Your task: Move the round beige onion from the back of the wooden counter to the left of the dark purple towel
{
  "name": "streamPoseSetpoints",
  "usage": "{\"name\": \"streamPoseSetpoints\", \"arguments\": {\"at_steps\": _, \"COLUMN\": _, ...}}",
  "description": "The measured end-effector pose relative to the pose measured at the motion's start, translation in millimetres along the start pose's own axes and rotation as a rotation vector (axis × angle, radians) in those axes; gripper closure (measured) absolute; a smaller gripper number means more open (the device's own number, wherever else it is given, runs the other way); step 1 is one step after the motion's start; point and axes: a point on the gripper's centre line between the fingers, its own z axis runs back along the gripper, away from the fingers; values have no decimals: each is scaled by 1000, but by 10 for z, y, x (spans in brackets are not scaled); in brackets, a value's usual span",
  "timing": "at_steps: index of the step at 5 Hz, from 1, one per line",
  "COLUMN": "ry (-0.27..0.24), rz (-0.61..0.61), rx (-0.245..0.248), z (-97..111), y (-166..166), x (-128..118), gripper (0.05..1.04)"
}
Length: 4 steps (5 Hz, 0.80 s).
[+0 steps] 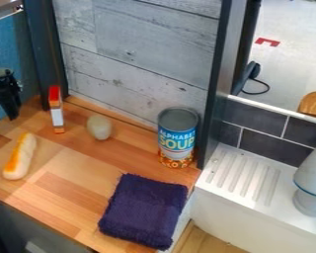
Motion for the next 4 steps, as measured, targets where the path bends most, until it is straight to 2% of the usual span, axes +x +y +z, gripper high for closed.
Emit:
{"name": "streamPoseSetpoints", "arguments": {"at_steps": 1, "ry": 28, "rz": 8, "rx": -2, "z": -75, "y": 15, "x": -39, "gripper": 83}}
{"name": "streamPoseSetpoints", "arguments": {"at_steps": 2, "ry": 14, "rz": 60, "rx": -32, "z": -197, "y": -19, "x": 61, "gripper": 83}}
{"name": "streamPoseSetpoints", "arguments": {"at_steps": 4, "ry": -53, "rz": 88, "rx": -32, "z": -513, "y": -388, "x": 365, "gripper": 83}}
